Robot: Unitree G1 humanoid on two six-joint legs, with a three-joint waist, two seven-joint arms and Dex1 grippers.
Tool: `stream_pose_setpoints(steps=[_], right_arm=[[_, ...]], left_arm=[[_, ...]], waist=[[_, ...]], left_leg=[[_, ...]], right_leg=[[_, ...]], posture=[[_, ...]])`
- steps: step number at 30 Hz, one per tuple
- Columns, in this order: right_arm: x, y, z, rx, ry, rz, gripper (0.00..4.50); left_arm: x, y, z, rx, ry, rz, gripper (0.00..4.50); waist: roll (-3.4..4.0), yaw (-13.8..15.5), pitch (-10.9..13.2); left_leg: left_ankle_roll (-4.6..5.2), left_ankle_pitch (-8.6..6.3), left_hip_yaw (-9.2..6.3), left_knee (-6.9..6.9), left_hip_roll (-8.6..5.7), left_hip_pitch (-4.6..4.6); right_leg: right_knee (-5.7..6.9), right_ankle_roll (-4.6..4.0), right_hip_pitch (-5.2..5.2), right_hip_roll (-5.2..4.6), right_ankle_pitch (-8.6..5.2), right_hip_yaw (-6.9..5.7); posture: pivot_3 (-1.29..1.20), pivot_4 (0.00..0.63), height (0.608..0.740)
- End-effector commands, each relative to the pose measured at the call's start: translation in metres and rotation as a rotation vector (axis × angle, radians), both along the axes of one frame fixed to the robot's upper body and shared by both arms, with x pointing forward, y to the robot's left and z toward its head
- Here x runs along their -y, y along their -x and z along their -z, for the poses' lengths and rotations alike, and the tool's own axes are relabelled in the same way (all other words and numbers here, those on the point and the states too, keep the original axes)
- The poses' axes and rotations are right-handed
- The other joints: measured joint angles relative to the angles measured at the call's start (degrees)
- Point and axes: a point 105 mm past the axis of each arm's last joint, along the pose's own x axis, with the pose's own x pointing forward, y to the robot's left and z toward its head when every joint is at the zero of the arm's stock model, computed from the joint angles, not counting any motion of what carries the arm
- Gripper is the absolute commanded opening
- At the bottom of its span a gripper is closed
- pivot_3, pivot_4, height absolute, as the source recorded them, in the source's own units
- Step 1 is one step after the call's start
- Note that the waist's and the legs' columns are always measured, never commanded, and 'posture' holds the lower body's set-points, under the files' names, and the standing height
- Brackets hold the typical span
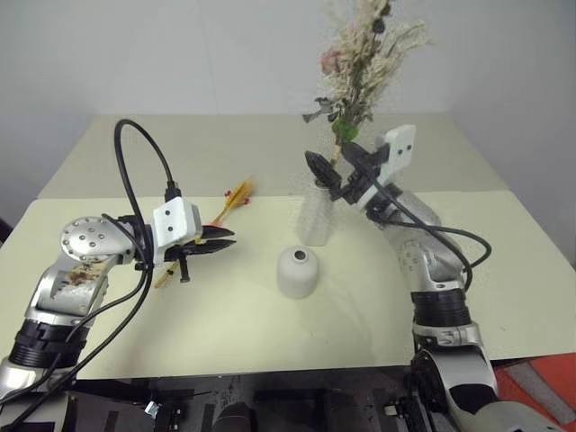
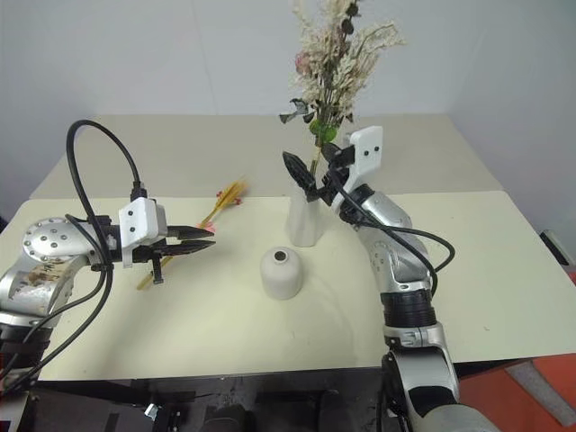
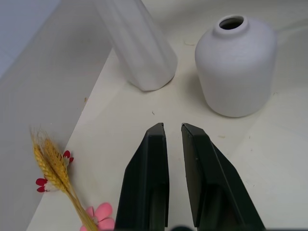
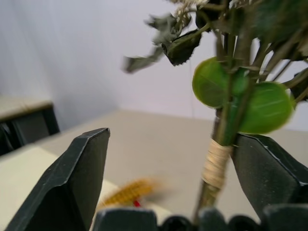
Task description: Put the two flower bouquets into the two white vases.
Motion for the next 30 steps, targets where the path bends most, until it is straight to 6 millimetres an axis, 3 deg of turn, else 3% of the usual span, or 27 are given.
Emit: stream_pose_setpoints(steps=[1,6,10,13,16,19,22,26,30], right_arm=[[0.012,0.010,-0.011,0.063,0.023,0.038,4.45],[0.030,0.027,-0.002,0.083,0.084,0.054,4.45],[0.048,0.046,-0.002,0.082,0.113,0.060,4.45],[0.058,0.054,-0.004,0.059,0.151,0.086,4.45],[0.073,0.062,-0.006,-0.074,0.209,0.086,4.45],[0.073,0.080,-0.012,-0.095,0.252,0.014,4.45],[0.069,0.090,-0.010,-0.115,0.345,-0.014,4.45],[0.068,0.096,-0.006,-0.135,0.372,-0.009,4.45],[0.071,0.094,-0.003,-0.148,0.341,0.050,4.45]], left_arm=[[0.003,-0.001,-0.010,0.043,0.001,0.012,0.62],[-0.003,-0.003,-0.009,0.035,0.017,-0.035,0.62],[-0.015,-0.016,-0.011,-0.001,0.108,-0.261,0.62],[-0.019,-0.024,-0.008,0.014,0.050,-0.371,0.62],[-0.029,-0.040,0.000,-0.064,-0.069,-0.528,0.62],[-0.043,-0.056,0.011,-0.144,-0.239,-0.669,0.62],[-0.043,-0.078,0.005,-0.182,-0.250,-0.732,0.62],[-0.040,-0.096,0.002,-0.263,-0.270,-0.733,0.62],[-0.048,-0.110,0.012,-0.297,-0.357,-0.751,0.62]], waist=[[0.00,0.00,0.00],[-0.01,0.11,0.00],[-0.01,0.10,0.00],[-0.01,0.14,0.00],[-0.02,0.48,0.00],[-0.03,0.98,-0.01],[-0.03,1.34,-0.01],[-0.06,1.60,-0.02],[-0.06,1.53,-0.03]], left_leg=[[0.00,0.00,0.00,0.00,0.00,0.00],[0.00,0.00,-0.01,0.00,0.00,0.00],[0.00,0.00,-0.02,0.00,0.00,0.02],[0.00,0.00,-0.03,0.02,-0.01,0.01],[0.00,0.00,-0.04,0.02,-0.01,0.05],[0.00,0.00,-0.10,0.03,-0.04,0.06],[0.01,0.00,-0.09,0.01,-0.04,0.11],[0.01,0.00,-0.09,0.08,-0.05,0.05],[0.02,0.00,-0.06,0.10,-0.06,-0.01]], right_leg=[[0.00,0.00,0.00,0.00,0.00,0.00],[-0.01,0.00,0.01,0.00,0.00,0.00],[0.01,0.00,0.02,0.00,0.00,0.02],[0.01,0.01,0.03,0.00,0.00,0.02],[0.05,0.01,0.06,0.00,0.00,0.02],[0.03,0.01,0.13,0.03,-0.01,-0.02],[-0.02,0.02,0.17,0.06,-0.02,0.01],[-0.02,0.02,0.17,0.05,-0.02,-0.02],[-0.06,0.02,0.14,0.03,-0.02,0.00]], posture=[[0.00,0.150,0.740],[0.00,0.150,0.740],[0.00,0.150,0.740],[0.00,0.150,0.740],[0.00,0.150,0.740],[0.00,0.150,0.740],[0.00,0.150,0.740],[0.00,0.150,0.740],[0.00,0.150,0.740]])
